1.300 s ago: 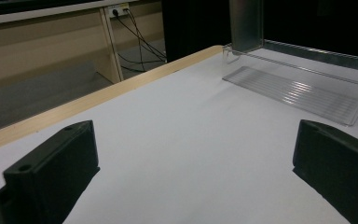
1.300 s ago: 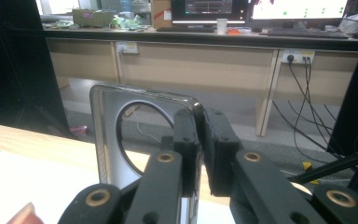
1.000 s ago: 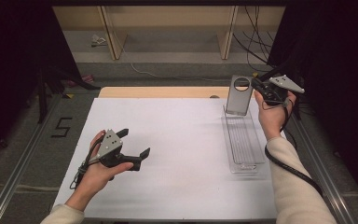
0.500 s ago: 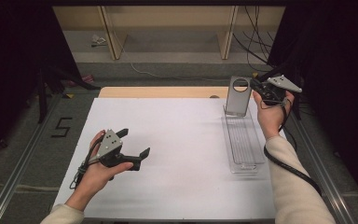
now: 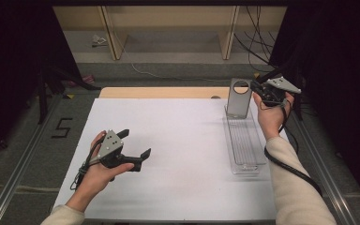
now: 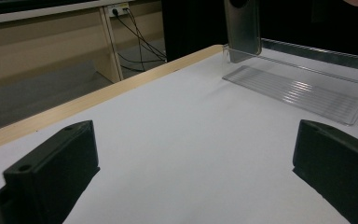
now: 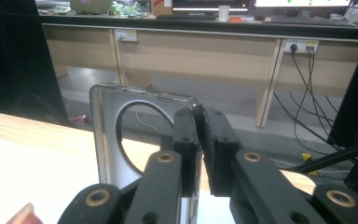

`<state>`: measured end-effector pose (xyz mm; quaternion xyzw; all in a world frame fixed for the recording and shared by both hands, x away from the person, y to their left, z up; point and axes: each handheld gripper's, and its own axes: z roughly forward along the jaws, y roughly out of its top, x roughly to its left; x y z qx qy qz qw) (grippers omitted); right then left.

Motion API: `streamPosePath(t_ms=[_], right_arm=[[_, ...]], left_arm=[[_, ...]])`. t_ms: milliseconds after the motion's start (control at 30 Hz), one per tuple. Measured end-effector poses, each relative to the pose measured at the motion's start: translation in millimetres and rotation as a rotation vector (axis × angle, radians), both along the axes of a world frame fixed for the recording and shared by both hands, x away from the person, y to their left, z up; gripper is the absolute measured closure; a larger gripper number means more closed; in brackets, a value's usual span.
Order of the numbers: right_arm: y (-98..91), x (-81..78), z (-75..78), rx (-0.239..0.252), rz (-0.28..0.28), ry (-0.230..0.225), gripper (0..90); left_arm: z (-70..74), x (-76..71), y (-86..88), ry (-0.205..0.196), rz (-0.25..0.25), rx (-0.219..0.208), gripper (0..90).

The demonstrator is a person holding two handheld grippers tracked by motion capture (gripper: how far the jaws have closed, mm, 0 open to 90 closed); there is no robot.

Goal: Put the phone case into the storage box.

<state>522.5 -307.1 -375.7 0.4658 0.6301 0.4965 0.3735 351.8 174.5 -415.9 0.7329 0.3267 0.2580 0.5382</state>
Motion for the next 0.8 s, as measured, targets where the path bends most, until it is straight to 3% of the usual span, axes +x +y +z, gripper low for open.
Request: streamPosePath(t_ms=[800], right_arm=[[1.9, 4.0, -11.2, -0.019, 0.006, 0.031, 84.5]], left_arm=[[-0.7, -0.1, -1.1, 0.003, -0.005, 0.004, 0.0]])
